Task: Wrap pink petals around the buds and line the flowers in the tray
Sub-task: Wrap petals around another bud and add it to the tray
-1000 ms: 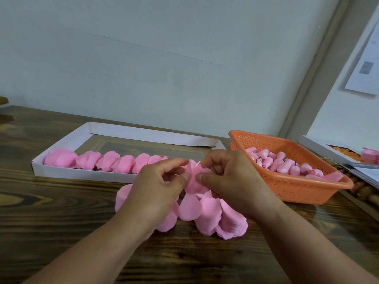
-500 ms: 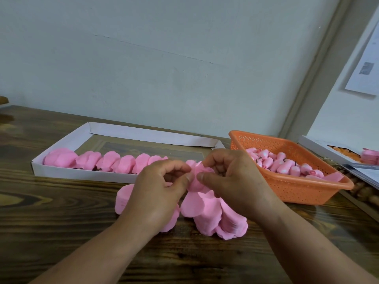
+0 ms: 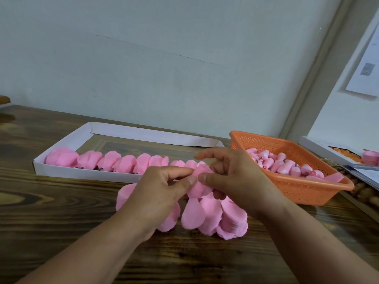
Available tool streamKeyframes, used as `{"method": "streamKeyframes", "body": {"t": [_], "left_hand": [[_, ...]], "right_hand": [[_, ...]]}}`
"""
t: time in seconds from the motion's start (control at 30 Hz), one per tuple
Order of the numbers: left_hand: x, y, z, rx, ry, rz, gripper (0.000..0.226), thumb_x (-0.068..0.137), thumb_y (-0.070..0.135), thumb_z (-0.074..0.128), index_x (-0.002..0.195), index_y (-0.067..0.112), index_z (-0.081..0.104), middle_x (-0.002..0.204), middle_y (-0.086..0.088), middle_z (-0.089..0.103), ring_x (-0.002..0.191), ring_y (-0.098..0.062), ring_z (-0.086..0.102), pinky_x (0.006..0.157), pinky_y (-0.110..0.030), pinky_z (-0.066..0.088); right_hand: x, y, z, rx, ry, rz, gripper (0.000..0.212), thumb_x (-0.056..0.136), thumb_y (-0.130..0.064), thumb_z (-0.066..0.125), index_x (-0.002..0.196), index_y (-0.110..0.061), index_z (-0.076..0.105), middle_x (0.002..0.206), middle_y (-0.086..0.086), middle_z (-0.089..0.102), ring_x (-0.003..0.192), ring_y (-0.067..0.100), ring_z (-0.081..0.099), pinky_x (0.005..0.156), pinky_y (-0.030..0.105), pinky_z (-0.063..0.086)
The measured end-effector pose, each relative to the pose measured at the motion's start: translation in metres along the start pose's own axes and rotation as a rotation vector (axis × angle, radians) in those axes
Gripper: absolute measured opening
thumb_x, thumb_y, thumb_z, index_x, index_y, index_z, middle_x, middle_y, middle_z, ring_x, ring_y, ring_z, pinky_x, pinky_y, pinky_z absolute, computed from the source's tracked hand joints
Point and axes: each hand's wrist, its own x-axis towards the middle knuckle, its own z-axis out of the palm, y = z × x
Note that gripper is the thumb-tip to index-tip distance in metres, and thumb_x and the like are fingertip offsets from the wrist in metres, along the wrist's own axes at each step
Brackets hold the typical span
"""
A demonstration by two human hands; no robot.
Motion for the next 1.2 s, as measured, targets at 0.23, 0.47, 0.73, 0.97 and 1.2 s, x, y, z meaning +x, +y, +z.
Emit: {"method": "streamKeyframes", "body": {"t": [0.23, 0.47, 0.73, 0.97, 1.2], "left_hand": [[-0.003, 0.001, 0.004, -0.056, -0.003, -0.044, 0.025, 0.088, 0.022, 0.063, 0.112, 0.027, 0.07, 0.096, 0.013, 0.074, 0.088, 0.0, 0.067, 0.079, -0.02, 0.056], [-0.003, 0.005, -0.003, -0.111, -0.178, -0.156, 0.02, 0.096, 0.02, 0.052, 0.102, 0.016, 0.07, 0.064, 0.002, 0.069, 0.059, -0.01, 0.065, 0.05, -0.017, 0.047], [-0.005, 0.017, -0.009, -0.499, -0.31, -0.4, 0.014, 0.09, 0.013, 0.055, 0.094, 0.006, 0.066, 0.064, -0.008, 0.067, 0.053, -0.015, 0.065, 0.041, -0.018, 0.048], [-0.007, 0.019, -0.008, -0.496, -0.314, -0.455, 0.012, 0.082, 0.015, 0.06, 0.079, 0.006, 0.069, 0.061, -0.008, 0.065, 0.05, -0.015, 0.064, 0.037, -0.016, 0.043], [-0.004, 0.025, -0.012, -0.669, -0.216, -0.497, 0.016, 0.063, 0.016, 0.066, 0.054, 0.005, 0.074, 0.054, -0.01, 0.062, 0.043, -0.012, 0.059, 0.034, -0.012, 0.041]], "right_hand": [[-0.002, 0.001, -0.002, 0.044, -0.025, 0.036, 0.009, 0.083, 0.003, 0.064, 0.081, -0.006, 0.064, 0.07, 0.026, 0.066, 0.042, 0.007, 0.05, 0.043, 0.018, 0.04], [0.002, 0.003, -0.003, 0.065, -0.051, 0.03, 0.012, 0.081, 0.006, 0.066, 0.08, -0.006, 0.062, 0.059, 0.018, 0.058, 0.039, 0.009, 0.046, 0.042, 0.019, 0.039], [0.006, 0.004, 0.0, 0.207, -0.09, 0.094, 0.01, 0.081, 0.008, 0.064, 0.083, -0.002, 0.062, 0.059, 0.013, 0.052, 0.041, 0.015, 0.039, 0.04, 0.021, 0.035], [0.002, 0.005, -0.001, 0.178, -0.102, 0.114, 0.007, 0.083, 0.005, 0.063, 0.087, -0.001, 0.065, 0.06, 0.016, 0.049, 0.04, 0.013, 0.039, 0.041, 0.02, 0.035], [-0.048, 0.028, -0.006, -0.318, 0.296, -0.523, 0.041, 0.075, -0.035, 0.067, 0.11, -0.013, 0.061, 0.1, 0.001, 0.061, 0.094, 0.013, 0.06, 0.081, 0.024, 0.047]]}}
